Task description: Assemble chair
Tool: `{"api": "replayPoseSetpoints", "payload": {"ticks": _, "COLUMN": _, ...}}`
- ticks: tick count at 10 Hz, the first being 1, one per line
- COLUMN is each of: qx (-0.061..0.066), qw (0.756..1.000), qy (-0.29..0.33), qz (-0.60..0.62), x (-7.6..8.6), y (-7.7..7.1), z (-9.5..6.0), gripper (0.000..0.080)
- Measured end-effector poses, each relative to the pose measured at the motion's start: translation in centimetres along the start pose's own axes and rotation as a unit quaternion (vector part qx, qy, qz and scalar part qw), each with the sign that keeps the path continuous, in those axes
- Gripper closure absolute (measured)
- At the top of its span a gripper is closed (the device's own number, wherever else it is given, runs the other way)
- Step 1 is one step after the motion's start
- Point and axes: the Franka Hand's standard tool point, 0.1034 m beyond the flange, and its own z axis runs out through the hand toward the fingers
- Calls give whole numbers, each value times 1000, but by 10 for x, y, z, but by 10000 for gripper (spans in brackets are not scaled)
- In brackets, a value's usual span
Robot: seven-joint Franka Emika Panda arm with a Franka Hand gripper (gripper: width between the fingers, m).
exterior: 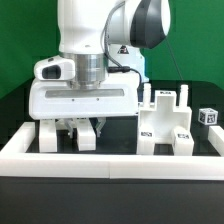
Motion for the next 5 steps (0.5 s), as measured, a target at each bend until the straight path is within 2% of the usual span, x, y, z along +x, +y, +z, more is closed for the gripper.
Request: {"api": "replayPoseSetpoints", "payload": {"ticks": 5, "qx": 0, "qw": 1000, "qy": 0, "qz": 0, "x": 0, "y": 0, "z": 0, "gripper": 512}}
